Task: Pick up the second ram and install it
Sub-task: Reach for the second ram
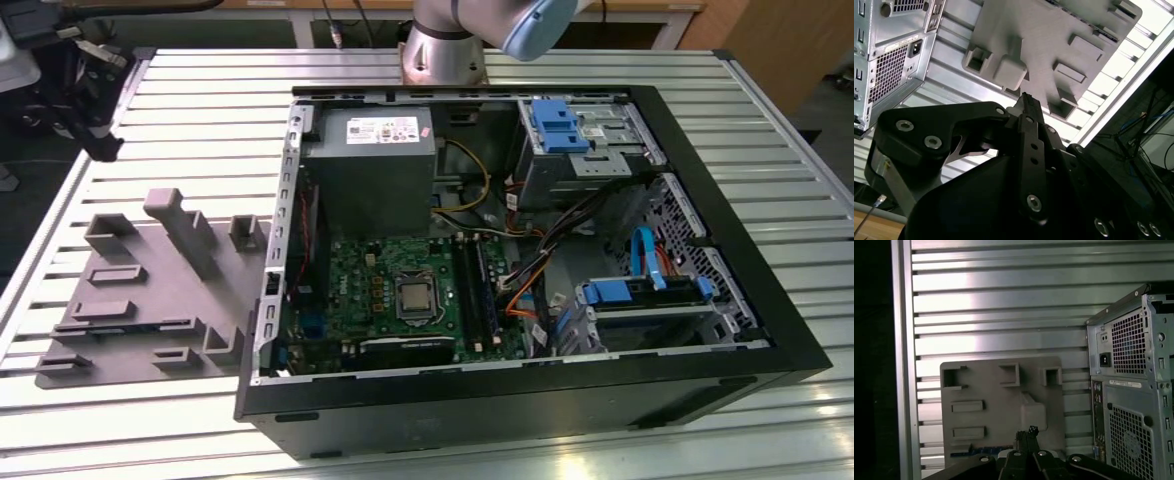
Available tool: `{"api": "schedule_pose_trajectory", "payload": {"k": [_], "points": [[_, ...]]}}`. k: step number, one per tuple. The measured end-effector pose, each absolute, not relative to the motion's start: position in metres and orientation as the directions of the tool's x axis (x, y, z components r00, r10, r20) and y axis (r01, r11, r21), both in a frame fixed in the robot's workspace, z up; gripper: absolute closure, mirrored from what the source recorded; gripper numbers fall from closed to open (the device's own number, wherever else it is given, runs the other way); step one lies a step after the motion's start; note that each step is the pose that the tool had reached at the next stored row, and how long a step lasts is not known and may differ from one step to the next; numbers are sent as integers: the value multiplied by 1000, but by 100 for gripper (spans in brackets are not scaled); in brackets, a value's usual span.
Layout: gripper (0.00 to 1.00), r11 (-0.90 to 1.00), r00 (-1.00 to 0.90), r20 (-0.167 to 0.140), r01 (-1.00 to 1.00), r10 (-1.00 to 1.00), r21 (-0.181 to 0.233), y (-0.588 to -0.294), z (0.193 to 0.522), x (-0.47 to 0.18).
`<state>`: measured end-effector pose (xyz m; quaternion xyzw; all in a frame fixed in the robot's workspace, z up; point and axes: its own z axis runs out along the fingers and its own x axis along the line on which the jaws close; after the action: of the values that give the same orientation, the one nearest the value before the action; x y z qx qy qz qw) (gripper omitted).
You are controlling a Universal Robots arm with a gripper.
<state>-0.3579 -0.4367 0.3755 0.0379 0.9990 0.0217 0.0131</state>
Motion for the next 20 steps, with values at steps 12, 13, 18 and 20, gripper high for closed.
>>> {"api": "schedule_pose_trajectory", "payload": {"k": [12, 13, 18, 20], "points": [[89, 996, -997, -24, 75, 76, 44, -439, 373, -363], [89, 996, -997, -24, 75, 76, 44, -439, 373, -363], [89, 996, -997, -24, 75, 76, 44, -440, 372, -365], [89, 996, -997, -24, 75, 76, 44, -440, 371, -366]]}}
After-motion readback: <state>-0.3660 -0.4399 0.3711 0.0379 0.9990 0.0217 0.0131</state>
